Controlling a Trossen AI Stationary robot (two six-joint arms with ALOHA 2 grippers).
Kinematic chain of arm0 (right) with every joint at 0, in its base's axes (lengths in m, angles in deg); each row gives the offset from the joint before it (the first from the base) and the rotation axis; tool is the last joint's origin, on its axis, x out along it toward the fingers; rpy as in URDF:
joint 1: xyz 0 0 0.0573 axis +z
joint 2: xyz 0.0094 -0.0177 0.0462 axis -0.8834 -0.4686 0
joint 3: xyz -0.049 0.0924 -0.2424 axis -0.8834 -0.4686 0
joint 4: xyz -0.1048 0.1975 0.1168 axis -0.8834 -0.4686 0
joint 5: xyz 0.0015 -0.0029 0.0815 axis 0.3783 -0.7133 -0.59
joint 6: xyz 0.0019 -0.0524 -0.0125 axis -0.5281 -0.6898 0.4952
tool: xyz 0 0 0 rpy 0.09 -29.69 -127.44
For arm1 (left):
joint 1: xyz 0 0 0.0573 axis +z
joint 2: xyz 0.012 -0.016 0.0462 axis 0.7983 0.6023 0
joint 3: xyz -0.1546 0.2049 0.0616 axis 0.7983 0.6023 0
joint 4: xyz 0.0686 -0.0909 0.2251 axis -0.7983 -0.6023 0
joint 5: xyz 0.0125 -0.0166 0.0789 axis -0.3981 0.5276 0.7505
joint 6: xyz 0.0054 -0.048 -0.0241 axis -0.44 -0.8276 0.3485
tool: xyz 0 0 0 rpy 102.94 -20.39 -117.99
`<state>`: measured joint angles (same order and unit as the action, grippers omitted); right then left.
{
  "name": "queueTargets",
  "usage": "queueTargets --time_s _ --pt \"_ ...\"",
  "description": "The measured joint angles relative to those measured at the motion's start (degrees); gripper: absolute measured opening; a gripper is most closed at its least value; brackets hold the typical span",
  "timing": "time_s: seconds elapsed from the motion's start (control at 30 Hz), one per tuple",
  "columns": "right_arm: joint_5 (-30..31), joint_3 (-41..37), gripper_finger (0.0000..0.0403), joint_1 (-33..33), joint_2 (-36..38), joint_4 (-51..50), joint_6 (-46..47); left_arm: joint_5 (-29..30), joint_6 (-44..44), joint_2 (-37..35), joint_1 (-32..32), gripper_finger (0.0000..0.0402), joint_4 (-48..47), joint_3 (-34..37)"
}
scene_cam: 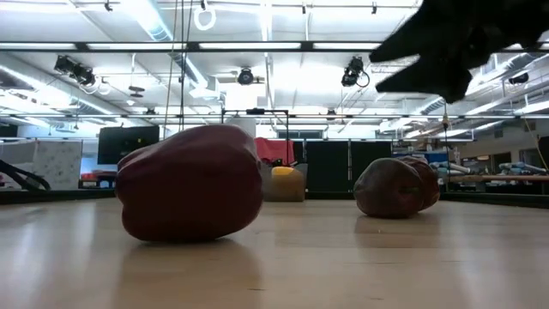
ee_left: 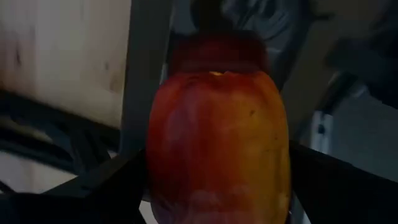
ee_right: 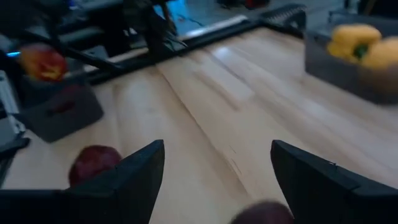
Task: Sort produce into baskets
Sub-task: Put the red apple into the bottom black bin
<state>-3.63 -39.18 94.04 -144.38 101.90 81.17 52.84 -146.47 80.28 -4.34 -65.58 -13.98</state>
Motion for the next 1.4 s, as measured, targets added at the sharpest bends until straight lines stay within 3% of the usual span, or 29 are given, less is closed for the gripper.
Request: queueTargets --time_s 0.3,0.53,0.67,0.8,0.9,1.1,1.2,1.3,1.4 --pt "-7.1 0.0 0.0303 -1.0 0.0 3.6 -3.2 -8.1 -8.8 0.0 -3.6 0.0382 2.9 10.2" --pt "-12.3 0.0 0.0306 -3.0 0.0 2.4 -11.5 -7.6 -8.1 0.0 -2.7 0.0398 0.5 12.5" --pt "-18.6 0.3 0.0312 -5.6 0.0 0.3 -18.8 -6.4 -4.3 0.0 -1.5 0.0398 -4.2 10.7" --pt "-25.0 3.9 0.0320 -8.6 0.0 -11.0 -20.1 0.0 -0.1 -0.1 -0.8 0.0398 -8.5 6.6" --pt "-27.1 7.7 0.0325 -11.0 0.0 -23.9 -14.8 6.0 2.4 -0.1 -0.8 0.0398 -8.1 3.4" --pt "-21.5 14.1 0.0325 -15.5 0.0 -46.5 -2.1 17.0 1.8 -0.1 -0.8 0.0398 -12.1 -2.0" --pt "-26.3 15.2 0.0326 -18.1 0.0 -51.3 1.0 22.7 2.0 -0.1 -0.7 0.0398 -11.6 -4.3" --pt "-32.5 14.9 0.0331 -20.3 0.0 -51.8 0.4 23.6 3.1 -0.2 1.1 0.0394 -9.3 -4.7" --pt "-33.7 14.7 0.0341 -21.7 0.0 -53.4 -1.8 25.0 5.9 -0.1 3.7 0.0391 -5.9 -4.3"
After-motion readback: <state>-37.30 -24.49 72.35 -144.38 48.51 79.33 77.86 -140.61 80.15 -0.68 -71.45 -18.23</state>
